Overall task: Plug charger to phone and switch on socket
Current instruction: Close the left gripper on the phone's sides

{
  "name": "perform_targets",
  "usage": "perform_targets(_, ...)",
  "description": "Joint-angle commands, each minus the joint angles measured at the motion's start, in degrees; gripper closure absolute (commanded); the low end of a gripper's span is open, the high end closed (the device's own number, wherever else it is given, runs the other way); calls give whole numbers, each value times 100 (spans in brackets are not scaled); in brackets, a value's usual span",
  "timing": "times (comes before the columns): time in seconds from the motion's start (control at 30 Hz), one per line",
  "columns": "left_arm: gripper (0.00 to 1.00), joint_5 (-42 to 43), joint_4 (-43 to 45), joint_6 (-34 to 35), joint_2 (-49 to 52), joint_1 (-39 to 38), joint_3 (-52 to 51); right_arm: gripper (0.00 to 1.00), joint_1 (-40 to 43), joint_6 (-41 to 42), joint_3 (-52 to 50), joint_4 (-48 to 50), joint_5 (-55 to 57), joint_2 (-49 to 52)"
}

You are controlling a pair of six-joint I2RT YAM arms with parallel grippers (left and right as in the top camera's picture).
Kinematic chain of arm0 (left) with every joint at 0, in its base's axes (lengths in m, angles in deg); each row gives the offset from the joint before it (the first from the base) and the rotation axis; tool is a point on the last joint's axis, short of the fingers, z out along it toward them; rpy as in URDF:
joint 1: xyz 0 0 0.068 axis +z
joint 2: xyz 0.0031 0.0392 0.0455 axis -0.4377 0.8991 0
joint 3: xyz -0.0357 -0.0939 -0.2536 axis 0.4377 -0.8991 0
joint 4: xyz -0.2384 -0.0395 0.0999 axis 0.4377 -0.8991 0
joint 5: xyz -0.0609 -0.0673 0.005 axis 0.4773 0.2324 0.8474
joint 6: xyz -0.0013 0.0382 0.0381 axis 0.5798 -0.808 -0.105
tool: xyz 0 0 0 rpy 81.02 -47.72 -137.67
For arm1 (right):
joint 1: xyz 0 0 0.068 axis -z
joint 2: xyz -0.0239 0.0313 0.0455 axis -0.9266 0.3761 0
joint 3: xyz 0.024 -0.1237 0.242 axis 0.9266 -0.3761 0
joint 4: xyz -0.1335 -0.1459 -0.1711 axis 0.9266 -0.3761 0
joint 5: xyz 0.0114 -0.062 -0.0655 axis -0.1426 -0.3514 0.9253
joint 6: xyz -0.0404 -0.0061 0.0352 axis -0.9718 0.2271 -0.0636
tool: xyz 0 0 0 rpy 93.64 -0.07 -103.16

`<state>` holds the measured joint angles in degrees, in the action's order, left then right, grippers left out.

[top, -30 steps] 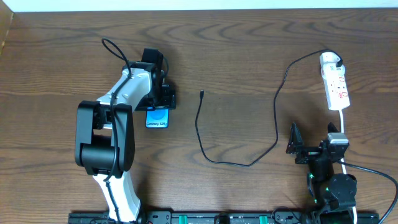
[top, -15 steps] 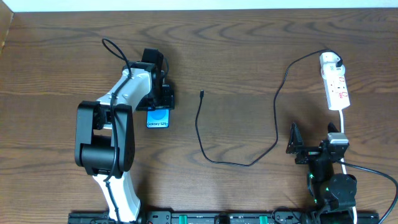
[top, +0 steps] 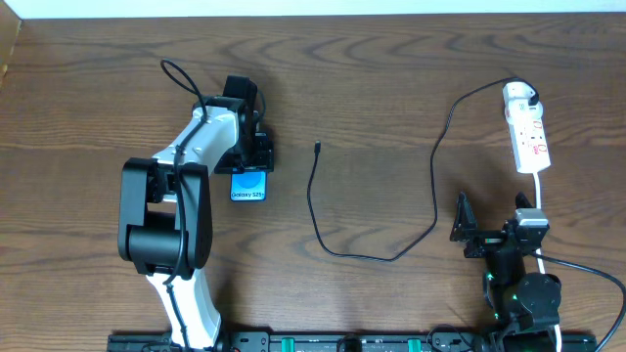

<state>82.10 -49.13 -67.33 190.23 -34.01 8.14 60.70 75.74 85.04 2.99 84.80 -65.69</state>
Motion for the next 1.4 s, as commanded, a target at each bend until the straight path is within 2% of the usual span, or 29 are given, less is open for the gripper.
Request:
perform_targets(0.0,26,-13,-125,37,308,-28,-168,1,35,-15,-9,-22,-9,-20)
perform_targets(0.6,26,55,-186,39,-245,-28,-168,1,35,-15,-9,-24,-9,-20)
perform_targets(1.37,26,55,-214,151,-350,-28,-168,1,35,-15,-9,-22,-9,-20)
